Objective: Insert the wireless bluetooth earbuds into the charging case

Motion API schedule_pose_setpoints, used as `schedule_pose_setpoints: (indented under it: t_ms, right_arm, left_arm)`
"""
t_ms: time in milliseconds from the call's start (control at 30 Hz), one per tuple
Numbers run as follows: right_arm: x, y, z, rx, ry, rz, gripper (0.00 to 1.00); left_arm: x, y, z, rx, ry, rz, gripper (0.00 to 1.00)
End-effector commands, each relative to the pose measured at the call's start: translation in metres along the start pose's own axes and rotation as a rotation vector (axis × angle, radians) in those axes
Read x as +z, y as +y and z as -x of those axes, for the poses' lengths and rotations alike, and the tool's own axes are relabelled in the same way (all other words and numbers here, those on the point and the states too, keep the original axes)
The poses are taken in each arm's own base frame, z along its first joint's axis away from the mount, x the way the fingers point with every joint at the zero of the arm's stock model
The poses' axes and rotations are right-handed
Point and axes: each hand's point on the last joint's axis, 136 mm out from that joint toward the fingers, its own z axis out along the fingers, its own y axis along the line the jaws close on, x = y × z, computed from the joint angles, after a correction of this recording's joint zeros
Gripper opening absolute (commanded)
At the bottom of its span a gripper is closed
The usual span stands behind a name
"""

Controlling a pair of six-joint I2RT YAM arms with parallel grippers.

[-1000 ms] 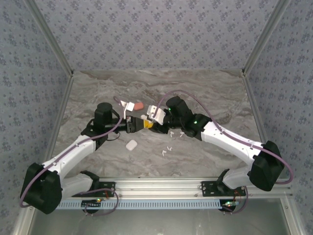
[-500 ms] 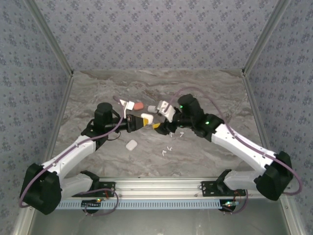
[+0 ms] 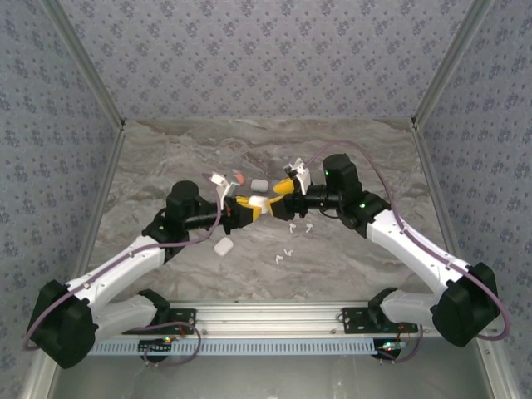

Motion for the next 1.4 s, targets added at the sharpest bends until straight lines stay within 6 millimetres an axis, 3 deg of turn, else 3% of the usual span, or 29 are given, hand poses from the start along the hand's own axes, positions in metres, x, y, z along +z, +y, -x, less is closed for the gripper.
schedule_pose_setpoints:
  t_ms: [0,267,667,833,1000,1133,1367]
  right_arm:
    - [0.005,-0.002,-0.003,0.024,0.016,0.000,0.65]
    - [0.012,-0.015,-0.011,0.036,0.051,-0.050,0.64]
    - [0.009,-0.038,0.008,0.076,0.020,-0.088,0.63]
    - [0.008,-0.036,0.014,0.072,0.015,-0.073,0.63]
    - [-0.010,-0.032,0.019,0.067,-0.016,-0.088,0.63]
    - [-0.027,-0.040,0.007,0.102,0.008,-0.167,0.63]
    - [-0.043,-0.069,-0.041,0.217,0.166,-0.357,0.57]
  left_arm:
    - [-0.001,-0.010,0.010,0.080,-0.039,-0.024,0.00]
    - [-0.001,-0.014,0.012,0.087,-0.044,-0.035,0.00]
    - [0.000,-0.016,0.009,0.100,-0.032,-0.044,0.00]
    - [0.000,-0.013,0.007,0.100,-0.025,-0.033,0.00]
    - [-0.001,-0.009,0.004,0.109,-0.018,-0.005,0.00]
    - [-0.002,-0.005,0.001,0.129,-0.023,0.015,0.00]
    - [-0.009,-0.009,0.001,0.187,-0.067,0.019,0.00]
